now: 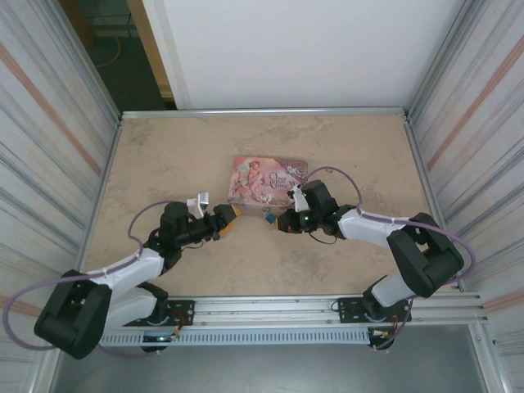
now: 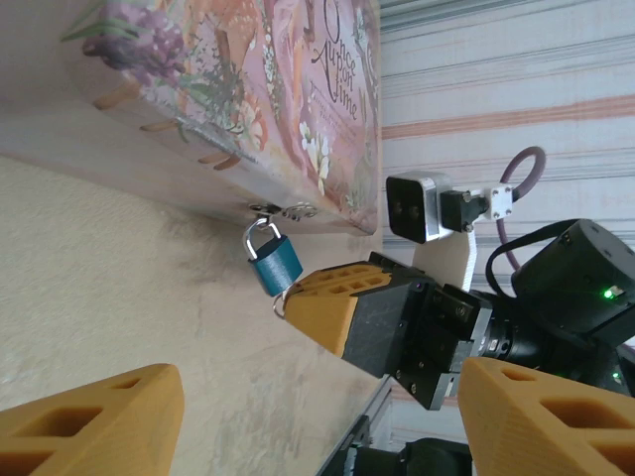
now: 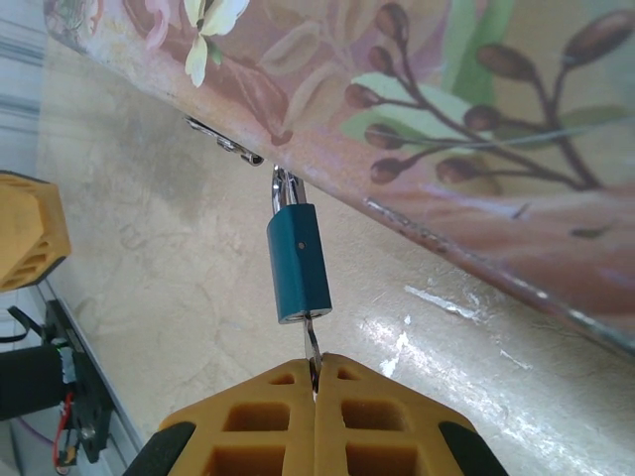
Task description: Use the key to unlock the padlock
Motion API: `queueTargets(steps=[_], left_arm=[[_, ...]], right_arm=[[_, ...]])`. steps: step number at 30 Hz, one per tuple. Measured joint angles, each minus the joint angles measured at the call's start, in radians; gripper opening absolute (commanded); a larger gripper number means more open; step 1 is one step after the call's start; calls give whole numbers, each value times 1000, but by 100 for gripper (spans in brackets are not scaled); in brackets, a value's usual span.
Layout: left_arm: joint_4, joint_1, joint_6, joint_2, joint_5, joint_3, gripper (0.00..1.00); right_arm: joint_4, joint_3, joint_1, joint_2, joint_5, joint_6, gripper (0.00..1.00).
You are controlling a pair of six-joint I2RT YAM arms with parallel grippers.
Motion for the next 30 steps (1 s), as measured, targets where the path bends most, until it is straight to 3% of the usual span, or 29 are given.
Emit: queueTargets(steps=[8,13,24,30], left_arm=[[172,-63,-55,148,-1,0,69],[287,-117,-111,262,-39,0,68],[620,-195,-251,567,-127,5,55],[739,-235,-297,628,-198,8,53]], right_arm=[[2,0,0,0,-6,79,0],[11,0,0,0,-14,130,0],[18,0,0,0,-25,176,0],[18,0,0,0,-25,183,0]])
